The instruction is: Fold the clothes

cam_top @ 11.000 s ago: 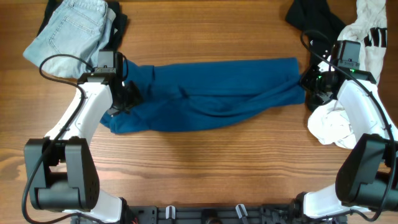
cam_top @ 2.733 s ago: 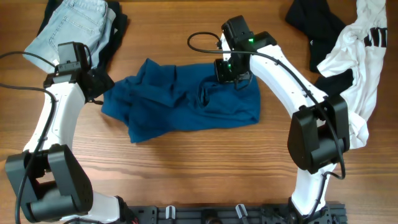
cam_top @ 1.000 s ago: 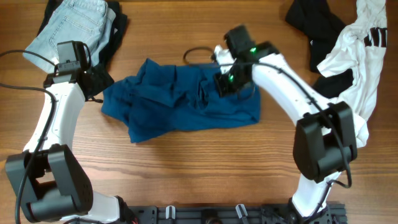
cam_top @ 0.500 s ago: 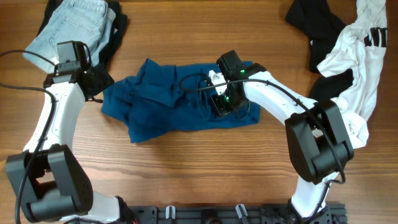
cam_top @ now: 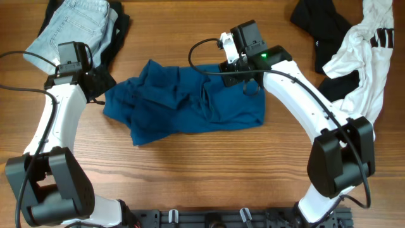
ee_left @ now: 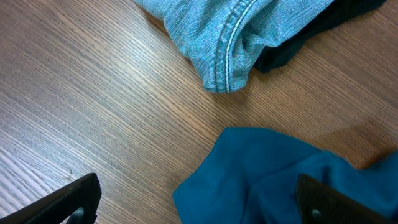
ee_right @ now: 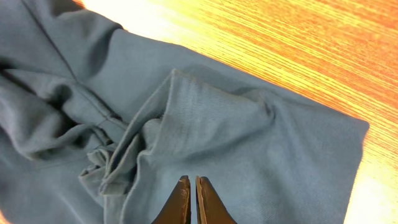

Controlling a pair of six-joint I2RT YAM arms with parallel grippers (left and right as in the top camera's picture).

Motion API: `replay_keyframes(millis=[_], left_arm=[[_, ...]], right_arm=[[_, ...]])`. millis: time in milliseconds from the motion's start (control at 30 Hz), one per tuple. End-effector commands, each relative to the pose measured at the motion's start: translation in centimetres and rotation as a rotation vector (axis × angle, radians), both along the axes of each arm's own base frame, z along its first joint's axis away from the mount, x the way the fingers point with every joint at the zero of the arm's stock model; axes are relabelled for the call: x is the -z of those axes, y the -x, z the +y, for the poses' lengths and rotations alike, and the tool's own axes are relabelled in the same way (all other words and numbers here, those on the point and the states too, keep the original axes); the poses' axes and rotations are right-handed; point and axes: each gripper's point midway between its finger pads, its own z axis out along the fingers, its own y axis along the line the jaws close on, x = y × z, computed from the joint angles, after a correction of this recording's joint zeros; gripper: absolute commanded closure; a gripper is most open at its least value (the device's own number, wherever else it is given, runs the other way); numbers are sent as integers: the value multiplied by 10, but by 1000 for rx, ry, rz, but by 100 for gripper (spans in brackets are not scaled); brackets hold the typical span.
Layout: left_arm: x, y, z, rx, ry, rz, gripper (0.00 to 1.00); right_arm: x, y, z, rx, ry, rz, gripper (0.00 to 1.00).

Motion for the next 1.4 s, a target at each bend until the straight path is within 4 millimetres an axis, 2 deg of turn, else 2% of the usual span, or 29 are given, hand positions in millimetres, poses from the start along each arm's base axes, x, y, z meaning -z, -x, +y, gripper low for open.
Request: replay_keyframes(millis=[0,400,533,667,700,767,800,867,933,1067,1167,1367], left_arm=[[-6,-5,0,14,0,-16,0],[-6,-6,-3,22,16,-19,0],[-5,-4,-3,22,19,-9,0],[-2,0,-5,26,30,6,0],[-1,2,-7,30,37,19,0],[2,7,-14,101,54,54,0],[4,10,-21,165,69,73,0],[8,15,-33,288,100,106,0],[10,21,-36,356,100,136,0],[14,24,-38,453,94,160,0],[21,23,-41,531,108,172,0],[60,30,-28,531,146,267,0]], right_arm=[[37,-1,2,-3,21,71,96],[107,-32,29,-116,-17,24,96],[106,-41,33,-125,-27,-17,95],[92,-45,35,-125,-31,-23,86],[88,-44,35,-127,-32,-18,76],[68,-40,36,-134,-37,10,38],[61,-38,35,-133,-33,20,27],[36,-30,32,-132,-22,44,14],[17,-25,29,-133,-22,44,3],[-13,-14,22,-130,-27,26,0],[-27,-12,14,-112,-4,4,0],[-32,-12,1,-81,13,5,0]])
